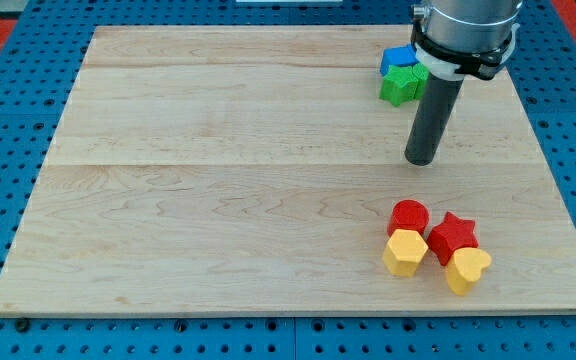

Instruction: Place the blue cube at the top left side of the board

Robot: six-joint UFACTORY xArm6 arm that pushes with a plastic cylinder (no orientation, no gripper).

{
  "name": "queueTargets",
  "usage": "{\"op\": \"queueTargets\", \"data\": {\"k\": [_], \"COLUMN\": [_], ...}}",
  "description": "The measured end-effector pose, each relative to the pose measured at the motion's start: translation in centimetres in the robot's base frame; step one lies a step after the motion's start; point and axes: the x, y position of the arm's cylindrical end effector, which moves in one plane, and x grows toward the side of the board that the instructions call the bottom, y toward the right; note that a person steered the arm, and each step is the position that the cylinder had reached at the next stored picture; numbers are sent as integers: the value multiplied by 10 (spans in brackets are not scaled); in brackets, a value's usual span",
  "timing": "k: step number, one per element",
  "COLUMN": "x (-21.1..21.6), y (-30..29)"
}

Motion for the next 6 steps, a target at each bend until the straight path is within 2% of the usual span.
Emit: {"op": "queueTargets", "data": {"k": [6], "x": [-3], "y": [14]}}
